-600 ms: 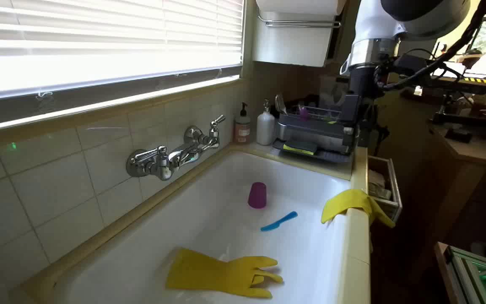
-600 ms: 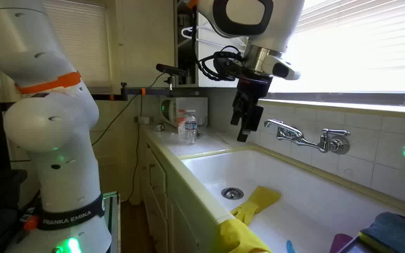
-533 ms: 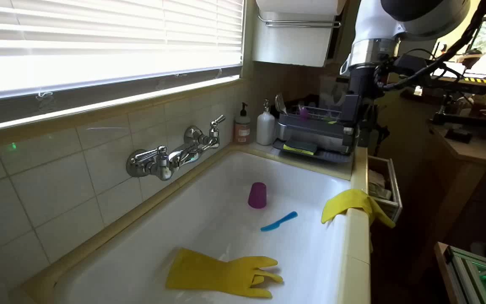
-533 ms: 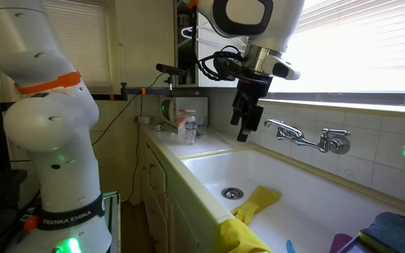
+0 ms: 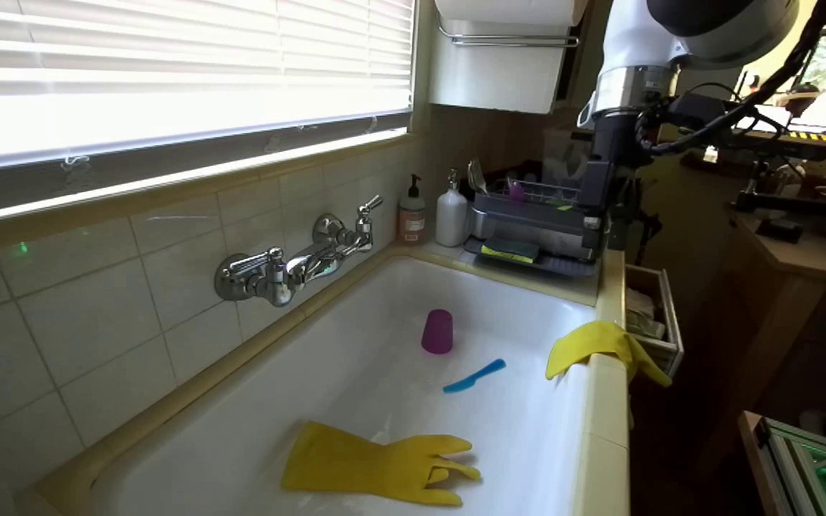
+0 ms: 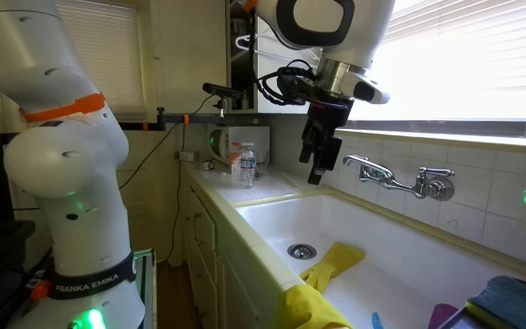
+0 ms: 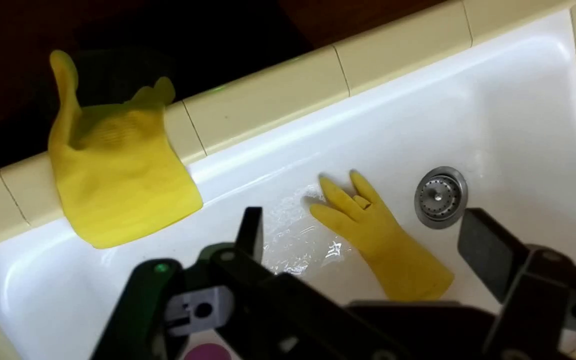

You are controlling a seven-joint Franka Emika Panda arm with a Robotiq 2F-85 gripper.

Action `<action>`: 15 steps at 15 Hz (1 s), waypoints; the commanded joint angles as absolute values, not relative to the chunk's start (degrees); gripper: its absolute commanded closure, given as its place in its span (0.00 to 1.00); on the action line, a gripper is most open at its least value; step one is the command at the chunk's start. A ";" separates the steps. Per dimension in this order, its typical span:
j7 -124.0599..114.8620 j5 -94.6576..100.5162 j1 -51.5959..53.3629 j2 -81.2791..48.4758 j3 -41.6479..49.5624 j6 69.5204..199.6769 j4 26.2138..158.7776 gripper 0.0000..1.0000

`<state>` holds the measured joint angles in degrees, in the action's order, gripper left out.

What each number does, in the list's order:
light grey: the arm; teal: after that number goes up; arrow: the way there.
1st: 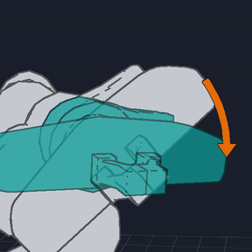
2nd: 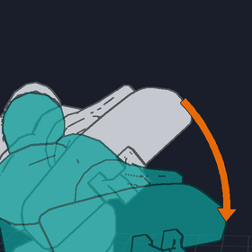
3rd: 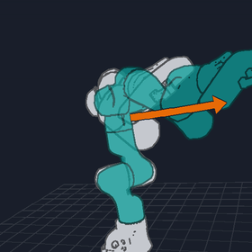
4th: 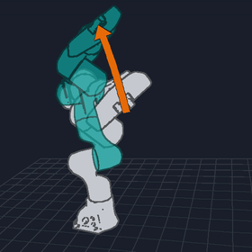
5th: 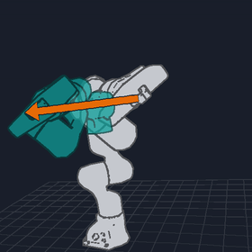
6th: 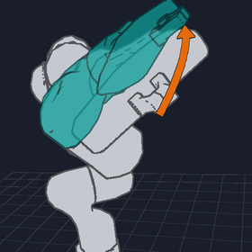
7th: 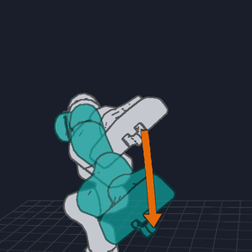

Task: Remove the yellow glove from the sink and hang it over the front of the sink.

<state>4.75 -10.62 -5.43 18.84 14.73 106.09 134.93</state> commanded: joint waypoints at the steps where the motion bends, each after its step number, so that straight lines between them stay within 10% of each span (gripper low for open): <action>1: 6.62 -10.54 -4.77 14.26 11.34 107.54 133.91 0.00; 15: 12.59 -7.43 -2.94 -1.71 3.75 116.02 127.98 0.00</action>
